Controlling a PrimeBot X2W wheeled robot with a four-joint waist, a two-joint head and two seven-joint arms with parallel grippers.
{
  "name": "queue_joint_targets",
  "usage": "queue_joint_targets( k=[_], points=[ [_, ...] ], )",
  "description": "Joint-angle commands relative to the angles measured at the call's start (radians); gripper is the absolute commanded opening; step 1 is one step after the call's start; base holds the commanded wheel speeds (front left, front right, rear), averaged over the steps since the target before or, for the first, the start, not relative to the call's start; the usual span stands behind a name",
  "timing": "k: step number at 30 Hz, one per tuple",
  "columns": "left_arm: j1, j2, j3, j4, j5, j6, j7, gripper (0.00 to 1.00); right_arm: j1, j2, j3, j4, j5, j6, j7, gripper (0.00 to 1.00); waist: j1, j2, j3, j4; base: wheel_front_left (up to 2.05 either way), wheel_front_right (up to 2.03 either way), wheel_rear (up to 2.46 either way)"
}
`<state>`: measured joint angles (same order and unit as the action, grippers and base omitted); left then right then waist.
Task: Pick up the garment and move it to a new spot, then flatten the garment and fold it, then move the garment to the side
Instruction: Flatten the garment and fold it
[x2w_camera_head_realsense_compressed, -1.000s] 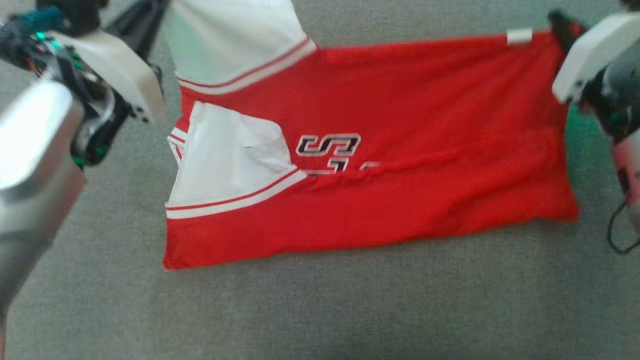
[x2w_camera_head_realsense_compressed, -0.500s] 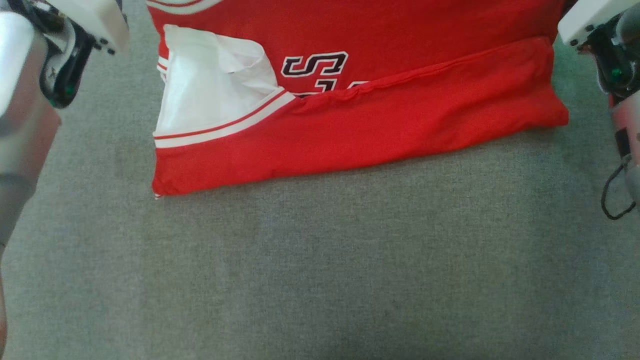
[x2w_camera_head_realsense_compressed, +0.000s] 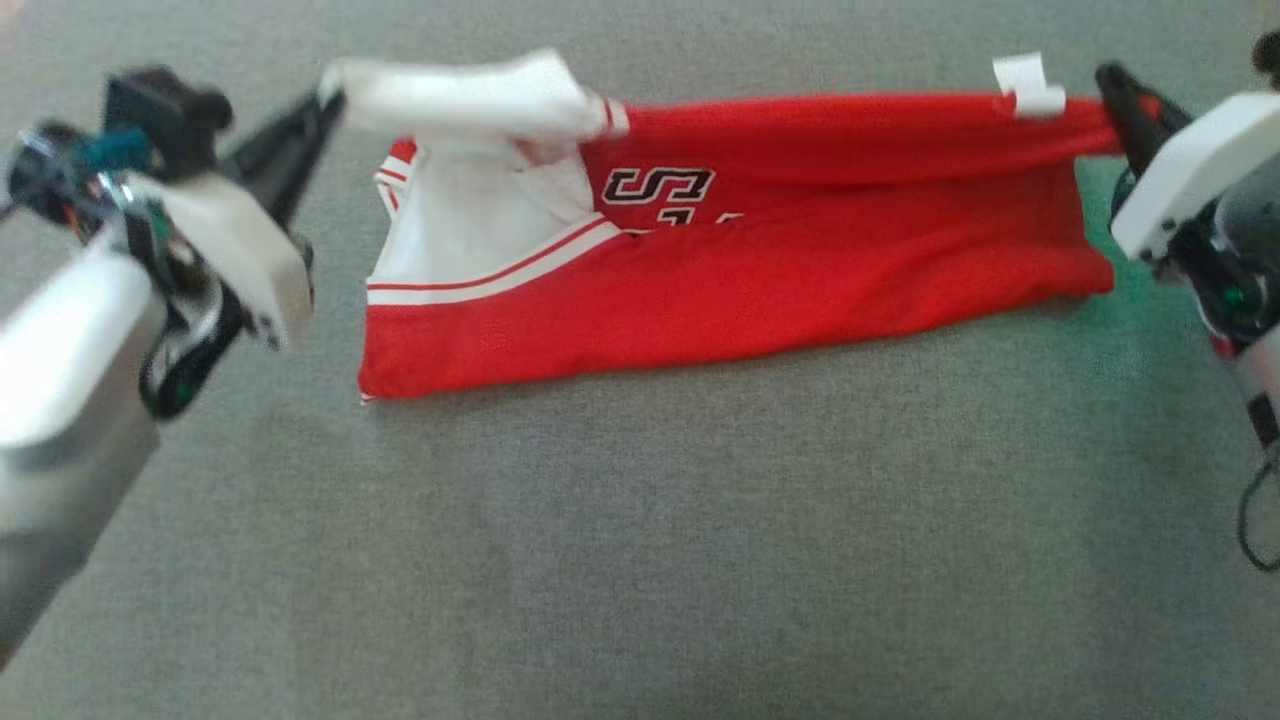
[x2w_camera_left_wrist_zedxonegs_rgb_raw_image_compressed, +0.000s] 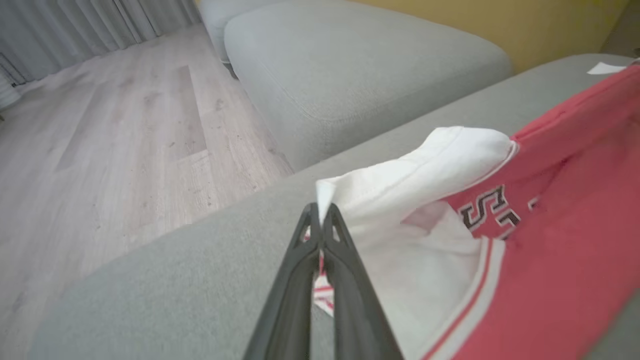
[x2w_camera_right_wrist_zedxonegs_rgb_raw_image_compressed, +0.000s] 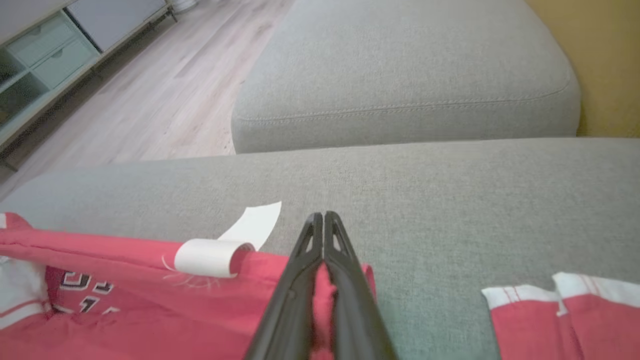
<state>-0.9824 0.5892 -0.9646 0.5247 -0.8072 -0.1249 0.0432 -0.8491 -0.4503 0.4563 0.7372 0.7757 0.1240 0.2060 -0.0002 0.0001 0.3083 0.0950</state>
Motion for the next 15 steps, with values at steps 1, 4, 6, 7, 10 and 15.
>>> queue_joint_targets(
  k=[1, 4, 6, 7, 10, 15],
  points=[
    [-0.007, 0.076, 0.028, -0.061, -0.022, -0.003, 0.031, 0.0, 0.019, -0.034, 0.022, -0.041, 0.018, 0.007, 0.031, 0.0, 0.0002, -0.0001, -0.02, 0.01, 0.0, 0.0, 0.0],
    [0.048, 0.127, 0.011, -0.148, -0.051, -0.003, 0.084, 0.0, 0.05, -0.067, 0.055, -0.067, 0.039, 0.007, 0.077, 0.0, 0.0002, -0.0001, -0.041, 0.012, 0.0, 0.0, 0.0],
    [0.08, 0.156, 0.001, -0.201, -0.066, 0.005, 0.118, 0.0, 0.066, -0.092, 0.08, -0.086, 0.047, 0.007, 0.109, 0.0, 0.0002, -0.0001, -0.053, 0.013, 0.0, 0.0, 0.0],
    [0.095, 0.169, -0.006, -0.226, -0.072, 0.009, 0.137, 0.0, 0.073, -0.105, 0.095, -0.093, 0.05, 0.007, 0.128, 0.0, 0.0002, -0.0001, -0.059, 0.013, 0.0, 0.0, 0.0],
    [0.13, 0.197, -0.023, -0.29, -0.081, 0.025, 0.175, 0.0, 0.09, -0.139, 0.131, -0.116, 0.061, 0.007, 0.185, 0.0, 0.0002, -0.0001, -0.07, 0.013, 0.0, 0.0, 0.0],
    [0.182, 0.217, -0.047, -0.352, -0.086, 0.052, 0.199, 0.0, 0.103, -0.182, 0.197, -0.166, 0.065, 0.007, 0.266, 0.0, 0.0002, -0.0001, -0.068, 0.001, 0.0, 0.0, 0.0]
  ],
)
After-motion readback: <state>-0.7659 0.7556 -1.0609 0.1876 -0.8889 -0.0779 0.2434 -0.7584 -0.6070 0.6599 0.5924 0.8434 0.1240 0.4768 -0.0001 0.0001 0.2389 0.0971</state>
